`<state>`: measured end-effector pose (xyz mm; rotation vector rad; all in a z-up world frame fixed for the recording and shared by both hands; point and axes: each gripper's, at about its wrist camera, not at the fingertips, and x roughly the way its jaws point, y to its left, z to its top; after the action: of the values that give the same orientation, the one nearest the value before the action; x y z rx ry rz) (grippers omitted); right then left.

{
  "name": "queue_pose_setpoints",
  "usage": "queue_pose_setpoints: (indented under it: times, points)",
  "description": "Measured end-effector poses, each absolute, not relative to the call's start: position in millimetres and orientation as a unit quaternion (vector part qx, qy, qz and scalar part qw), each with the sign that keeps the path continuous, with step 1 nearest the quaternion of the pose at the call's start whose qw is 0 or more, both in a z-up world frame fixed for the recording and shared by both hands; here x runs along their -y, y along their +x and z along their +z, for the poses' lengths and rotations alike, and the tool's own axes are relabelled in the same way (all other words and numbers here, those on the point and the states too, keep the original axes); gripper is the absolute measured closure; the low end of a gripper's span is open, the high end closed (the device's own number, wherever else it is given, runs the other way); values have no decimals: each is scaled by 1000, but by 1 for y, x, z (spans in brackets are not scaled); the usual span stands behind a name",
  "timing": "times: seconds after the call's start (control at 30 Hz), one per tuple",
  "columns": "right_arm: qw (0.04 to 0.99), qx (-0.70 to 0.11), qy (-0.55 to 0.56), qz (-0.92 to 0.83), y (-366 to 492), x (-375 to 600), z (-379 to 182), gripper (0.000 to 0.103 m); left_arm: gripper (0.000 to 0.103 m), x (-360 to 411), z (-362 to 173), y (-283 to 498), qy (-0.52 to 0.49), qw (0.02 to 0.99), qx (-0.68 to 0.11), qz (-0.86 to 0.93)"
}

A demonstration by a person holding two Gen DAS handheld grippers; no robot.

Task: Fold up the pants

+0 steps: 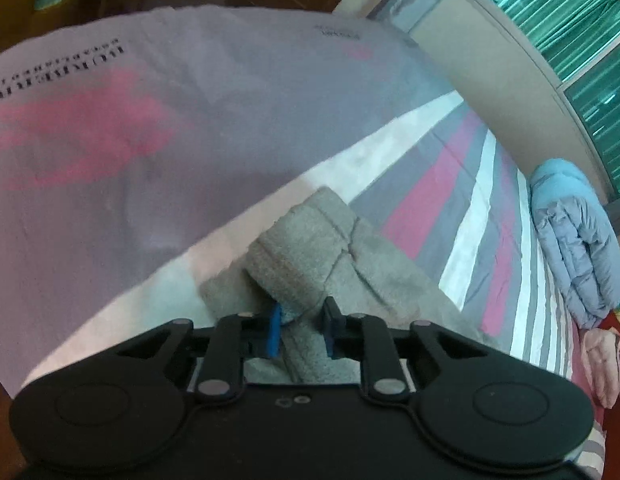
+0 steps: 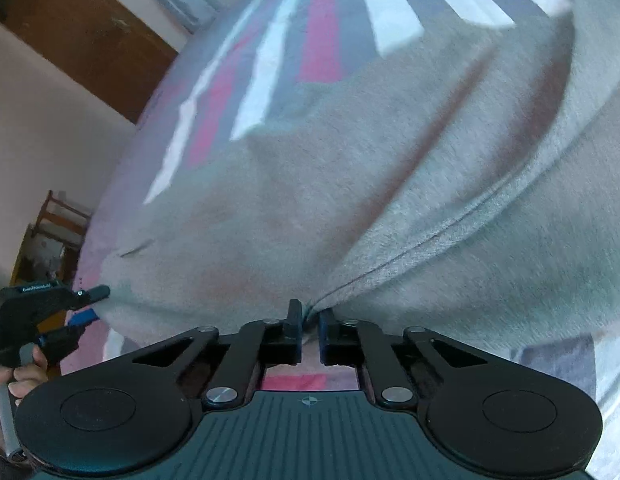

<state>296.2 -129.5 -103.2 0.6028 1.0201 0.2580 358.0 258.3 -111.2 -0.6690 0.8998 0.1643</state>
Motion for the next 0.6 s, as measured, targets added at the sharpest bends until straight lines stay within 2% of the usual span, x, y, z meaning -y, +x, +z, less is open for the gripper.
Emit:
queue_pose_setpoints:
  times: [0.1,0.13,0.17,0.23,0.3,0.37,0.43,0.6]
  points:
    - [826,-466,283,143,297,121,-91,96,90,-258,-131,361,-288,834,-463,87]
    - [825,-469,282,143,296,119,-94,96,83,-255,-140,360,-283,826,-478,91]
    - [826,-475,272,138,295,118,-99,96,80,-254,-142,357,-284,825,-480,95]
    - [806,-518,258,126,299,114,-124,96,82,-248,-131,349,-275,832,-471,97]
    - [792,-519,297,125,296,126,-133,95,82,-232,-111,341,-238,853,-455,90]
    - [789,-510,318,125,295,139,-125,83,82,-208,-92,335,-202,869,-447,64]
    - [801,-496,312,122,292,154,-114,83,73,-180,-82,331,-186,871,-453,21]
    - [812,-495,305,58,296,201,-112,83,73,-97,-98,325,-157,855,-491,-58]
